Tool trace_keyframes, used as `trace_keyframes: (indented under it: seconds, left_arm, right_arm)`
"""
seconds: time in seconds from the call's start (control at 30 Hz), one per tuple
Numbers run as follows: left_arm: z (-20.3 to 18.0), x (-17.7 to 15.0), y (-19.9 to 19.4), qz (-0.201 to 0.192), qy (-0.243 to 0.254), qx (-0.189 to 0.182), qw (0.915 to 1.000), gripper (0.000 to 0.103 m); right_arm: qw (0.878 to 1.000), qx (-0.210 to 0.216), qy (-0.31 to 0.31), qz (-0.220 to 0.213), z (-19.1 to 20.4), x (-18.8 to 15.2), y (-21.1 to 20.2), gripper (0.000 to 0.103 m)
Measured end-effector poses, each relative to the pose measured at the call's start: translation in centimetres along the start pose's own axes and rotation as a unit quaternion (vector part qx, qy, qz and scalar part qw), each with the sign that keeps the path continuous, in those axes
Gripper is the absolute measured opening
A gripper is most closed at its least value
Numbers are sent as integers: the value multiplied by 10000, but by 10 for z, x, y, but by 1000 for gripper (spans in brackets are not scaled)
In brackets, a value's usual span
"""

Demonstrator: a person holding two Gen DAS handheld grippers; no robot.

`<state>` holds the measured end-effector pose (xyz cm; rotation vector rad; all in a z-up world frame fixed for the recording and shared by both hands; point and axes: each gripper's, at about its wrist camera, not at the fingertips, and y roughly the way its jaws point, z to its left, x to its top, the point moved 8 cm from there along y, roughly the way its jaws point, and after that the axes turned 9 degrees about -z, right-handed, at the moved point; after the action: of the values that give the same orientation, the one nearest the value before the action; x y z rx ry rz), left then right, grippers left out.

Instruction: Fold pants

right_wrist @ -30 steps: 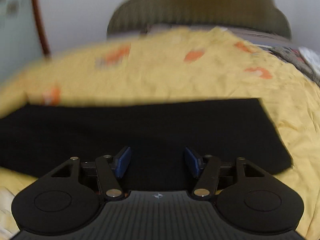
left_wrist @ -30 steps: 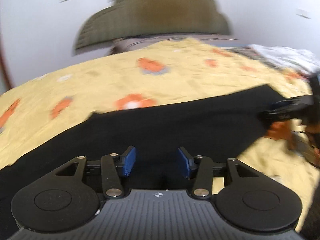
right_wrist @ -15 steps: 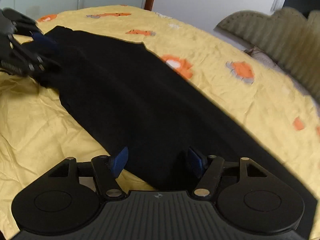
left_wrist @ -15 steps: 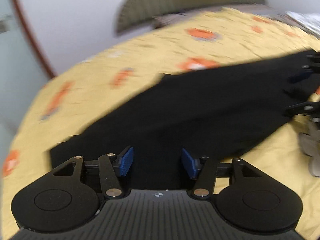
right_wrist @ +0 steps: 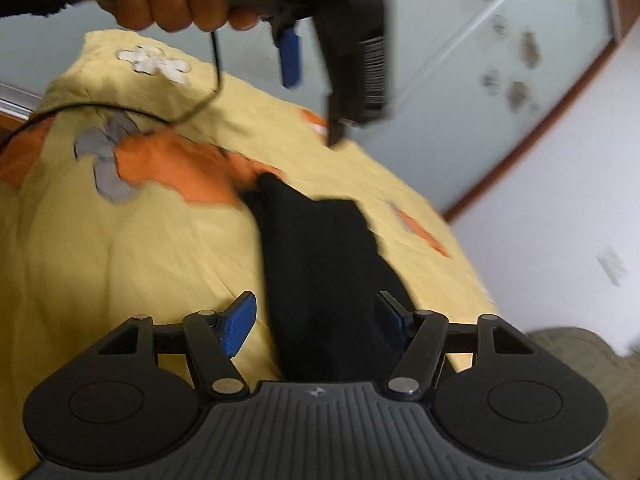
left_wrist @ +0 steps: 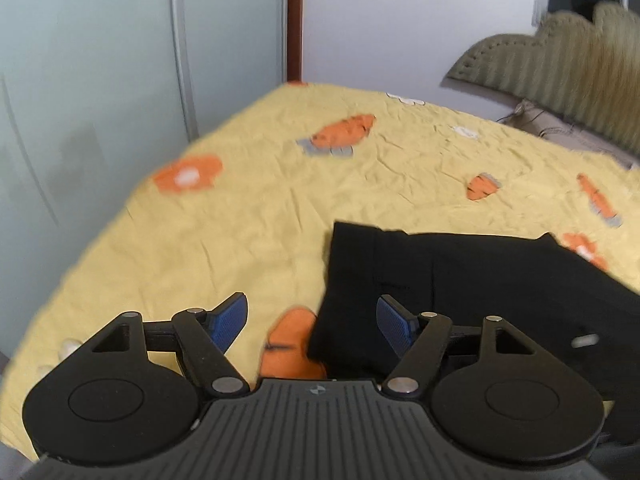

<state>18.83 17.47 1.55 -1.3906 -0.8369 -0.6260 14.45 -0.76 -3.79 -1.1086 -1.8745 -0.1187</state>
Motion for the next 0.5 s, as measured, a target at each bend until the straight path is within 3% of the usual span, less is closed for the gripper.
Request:
trace_keyframes:
  seconds: [0.1,0.17,0.23,0.27,0.33,0.43,0.5]
  left_arm:
    - [13,-15,1,351,-624,-450,9964,75]
    - [15,-25,10,601,-1188,-856,9874,75]
    - [16,-31,21,817,-1823,-1245,9719,77]
    - [14,-35,28,976,-2181,-1474,9598,80]
    - [9,-44,41,1266,-2678,-1780,9384,80]
    - [3,-55,52,1544,-3171,-2103,9118,81]
    - [1,-60,58,1601,-3465,-2132,8994,83]
  right_arm:
    - [9996,-125,-241,-71,14,9,13,64]
    - [9985,-356,-418,14,12,14,23,61]
    - [9967,-618,-516,66,5,16,30,57]
    - [9966,-598,-556,117,5,14,34,57]
    - [9975,-493,-494,114,8,15,40,31]
    - [9961,-589,-654,99,10,12,42,17]
    - [9986,-514,-150,20,0,12,37,15]
